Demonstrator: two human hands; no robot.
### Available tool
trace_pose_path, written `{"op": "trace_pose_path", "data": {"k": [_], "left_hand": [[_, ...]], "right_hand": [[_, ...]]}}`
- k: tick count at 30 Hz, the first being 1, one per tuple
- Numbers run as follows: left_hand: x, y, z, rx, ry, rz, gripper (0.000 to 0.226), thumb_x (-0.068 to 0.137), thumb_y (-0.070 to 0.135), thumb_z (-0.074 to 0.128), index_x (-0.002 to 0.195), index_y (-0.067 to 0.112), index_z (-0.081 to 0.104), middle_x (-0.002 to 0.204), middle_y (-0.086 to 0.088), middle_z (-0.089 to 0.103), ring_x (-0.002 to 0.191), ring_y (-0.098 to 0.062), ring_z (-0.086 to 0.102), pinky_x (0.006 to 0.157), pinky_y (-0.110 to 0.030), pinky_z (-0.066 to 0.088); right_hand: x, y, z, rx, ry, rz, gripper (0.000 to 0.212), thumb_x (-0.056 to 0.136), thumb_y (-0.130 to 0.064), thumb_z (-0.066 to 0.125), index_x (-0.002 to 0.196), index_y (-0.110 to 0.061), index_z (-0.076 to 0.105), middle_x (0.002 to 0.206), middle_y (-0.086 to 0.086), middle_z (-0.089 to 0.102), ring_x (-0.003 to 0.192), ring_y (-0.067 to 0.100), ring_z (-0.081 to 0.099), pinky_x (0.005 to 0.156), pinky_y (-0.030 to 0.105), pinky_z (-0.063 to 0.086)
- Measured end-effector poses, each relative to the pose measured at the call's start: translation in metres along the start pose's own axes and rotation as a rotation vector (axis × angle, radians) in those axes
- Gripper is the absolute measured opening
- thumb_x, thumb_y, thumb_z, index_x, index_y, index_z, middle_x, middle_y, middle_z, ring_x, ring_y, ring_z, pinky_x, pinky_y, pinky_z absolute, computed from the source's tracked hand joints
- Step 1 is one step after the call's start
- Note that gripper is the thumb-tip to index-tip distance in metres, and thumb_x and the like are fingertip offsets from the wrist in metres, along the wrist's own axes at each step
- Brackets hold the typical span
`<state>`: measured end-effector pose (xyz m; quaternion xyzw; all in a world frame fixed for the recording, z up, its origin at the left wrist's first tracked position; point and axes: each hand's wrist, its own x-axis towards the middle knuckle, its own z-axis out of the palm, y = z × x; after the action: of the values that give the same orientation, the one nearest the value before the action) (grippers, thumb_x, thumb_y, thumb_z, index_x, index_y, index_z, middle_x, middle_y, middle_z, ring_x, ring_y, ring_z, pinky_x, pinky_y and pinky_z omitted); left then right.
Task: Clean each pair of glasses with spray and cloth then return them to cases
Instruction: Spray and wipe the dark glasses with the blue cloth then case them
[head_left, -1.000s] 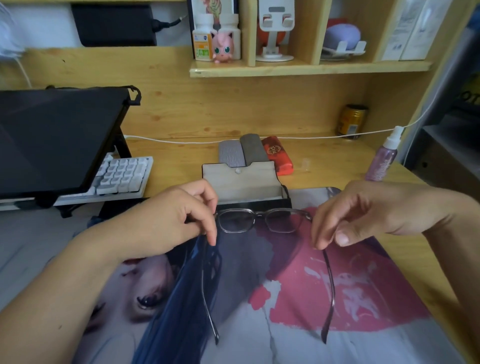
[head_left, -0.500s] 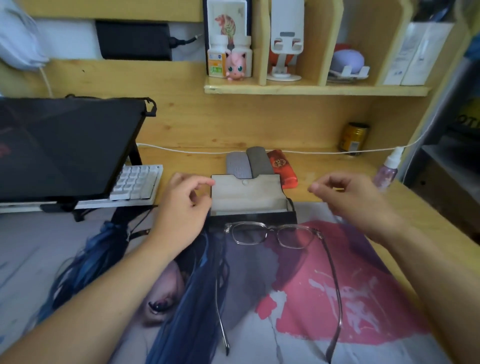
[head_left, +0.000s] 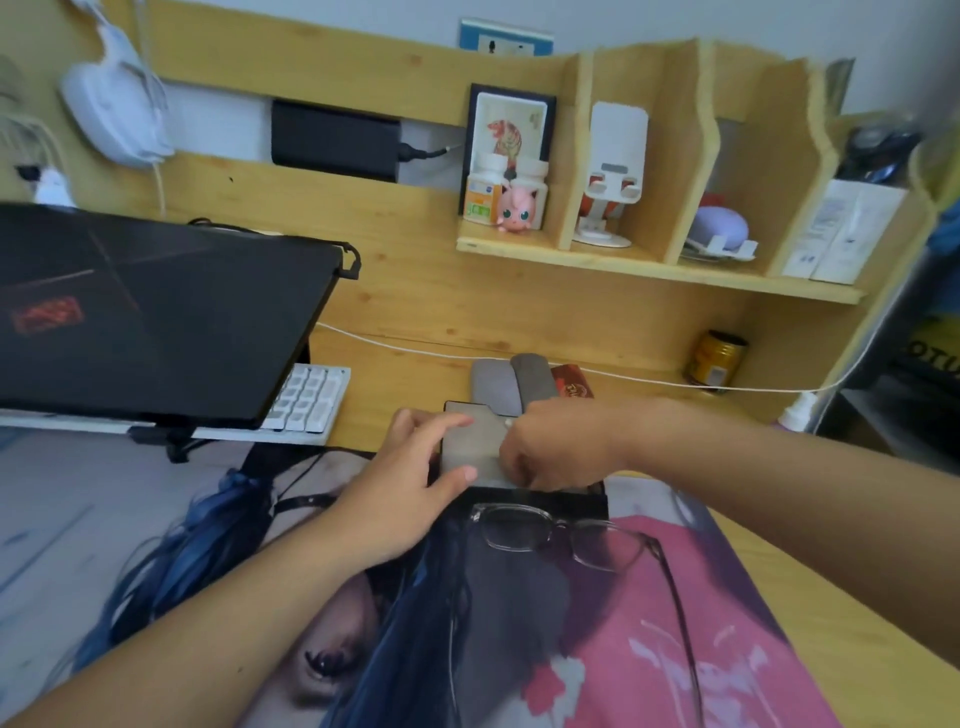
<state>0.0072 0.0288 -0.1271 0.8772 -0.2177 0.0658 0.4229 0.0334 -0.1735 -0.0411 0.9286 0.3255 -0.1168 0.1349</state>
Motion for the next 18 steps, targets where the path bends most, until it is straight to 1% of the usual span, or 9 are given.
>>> {"op": "trace_pose_path", "data": {"k": [3, 7, 9, 11, 13, 14, 16, 17, 18], "left_hand": [[0.001, -0.003, 0.001, -0.006, 0.01, 0.002, 0.05, 0.096, 0.04, 0.063, 0.142, 0.041, 0.044, 0.123, 0.016, 0.036, 0.11, 0.006, 0.044, 0.101, -0.025, 0.037], [0.001, -0.004, 0.002, -0.024, 0.024, 0.005, 0.043, 0.095, 0.039, 0.065, 0.136, 0.041, 0.051, 0.118, 0.022, 0.038, 0.109, 0.005, 0.046, 0.103, -0.026, 0.039], [0.001, -0.002, 0.002, -0.019, 0.047, 0.009, 0.039, 0.096, 0.036, 0.063, 0.134, 0.039, 0.053, 0.118, 0.022, 0.041, 0.114, 0.002, 0.046, 0.104, -0.025, 0.038], [0.001, 0.001, 0.001, -0.051, 0.131, 0.018, 0.038, 0.098, 0.031, 0.061, 0.135, 0.038, 0.052, 0.118, 0.022, 0.044, 0.118, -0.002, 0.045, 0.104, -0.025, 0.036], [0.0, 0.009, -0.001, -0.106, 0.268, 0.053, 0.034, 0.099, 0.026, 0.06, 0.131, 0.035, 0.054, 0.115, 0.021, 0.049, 0.109, -0.001, 0.048, 0.096, -0.022, 0.039], [-0.001, 0.014, -0.002, -0.155, 0.33, 0.069, 0.029, 0.098, 0.023, 0.06, 0.126, 0.033, 0.057, 0.11, 0.018, 0.053, 0.099, 0.0, 0.05, 0.09, -0.021, 0.04], [-0.004, 0.029, -0.006, -0.305, 0.39, 0.07, 0.013, 0.099, 0.025, 0.061, 0.11, 0.029, 0.063, 0.1, 0.012, 0.062, 0.083, -0.007, 0.054, 0.079, -0.021, 0.043], [-0.006, 0.035, -0.007, -0.389, 0.379, 0.058, 0.007, 0.099, 0.03, 0.059, 0.104, 0.029, 0.065, 0.097, 0.009, 0.065, 0.083, -0.011, 0.057, 0.078, -0.023, 0.046], [-0.007, 0.041, -0.009, -0.465, 0.357, 0.05, 0.013, 0.098, 0.036, 0.057, 0.098, 0.027, 0.067, 0.097, 0.008, 0.068, 0.087, -0.013, 0.06, 0.081, -0.026, 0.047]], "right_hand": [[-0.002, -0.001, 0.002, 0.096, 0.006, -0.015, 0.015, 0.082, -0.007, 0.061, 0.078, -0.021, 0.068, 0.057, -0.016, 0.053, 0.053, -0.003, 0.05, 0.049, 0.01, 0.033], [-0.009, 0.007, -0.004, 0.266, 0.04, 0.036, 0.008, 0.087, -0.014, 0.067, 0.083, -0.017, 0.073, 0.064, -0.009, 0.064, 0.056, 0.0, 0.052, 0.055, 0.01, 0.036], [-0.022, 0.016, -0.014, 0.398, 0.123, 0.099, 0.012, 0.092, -0.018, 0.067, 0.082, -0.021, 0.073, 0.066, -0.01, 0.064, 0.056, 0.001, 0.049, 0.057, 0.016, 0.038], [-0.042, 0.022, -0.02, 0.59, 0.203, 0.151, 0.023, 0.095, -0.018, 0.064, 0.073, -0.022, 0.07, 0.061, -0.012, 0.058, 0.057, 0.006, 0.047, 0.06, 0.023, 0.04], [-0.058, 0.022, -0.019, 0.868, 0.332, 0.176, 0.021, 0.095, -0.015, 0.062, 0.076, -0.013, 0.07, 0.067, 0.001, 0.057, 0.065, 0.02, 0.047, 0.064, 0.039, 0.038], [-0.063, 0.019, -0.018, 1.021, 0.404, 0.16, 0.017, 0.093, -0.014, 0.062, 0.08, -0.004, 0.068, 0.071, 0.01, 0.055, 0.068, 0.025, 0.045, 0.065, 0.042, 0.034], [-0.066, 0.009, -0.016, 1.263, 0.526, 0.115, 0.018, 0.093, -0.01, 0.06, 0.079, 0.002, 0.062, 0.071, 0.013, 0.051, 0.064, 0.026, 0.041, 0.064, 0.039, 0.026], [-0.064, 0.003, -0.017, 1.342, 0.569, 0.089, 0.02, 0.095, -0.006, 0.057, 0.076, -0.001, 0.06, 0.066, 0.009, 0.051, 0.059, 0.022, 0.043, 0.06, 0.033, 0.026], [-0.061, -0.002, -0.018, 1.405, 0.595, 0.053, 0.023, 0.097, -0.002, 0.054, 0.074, -0.004, 0.058, 0.063, 0.003, 0.054, 0.055, 0.015, 0.048, 0.054, 0.025, 0.031]]}}
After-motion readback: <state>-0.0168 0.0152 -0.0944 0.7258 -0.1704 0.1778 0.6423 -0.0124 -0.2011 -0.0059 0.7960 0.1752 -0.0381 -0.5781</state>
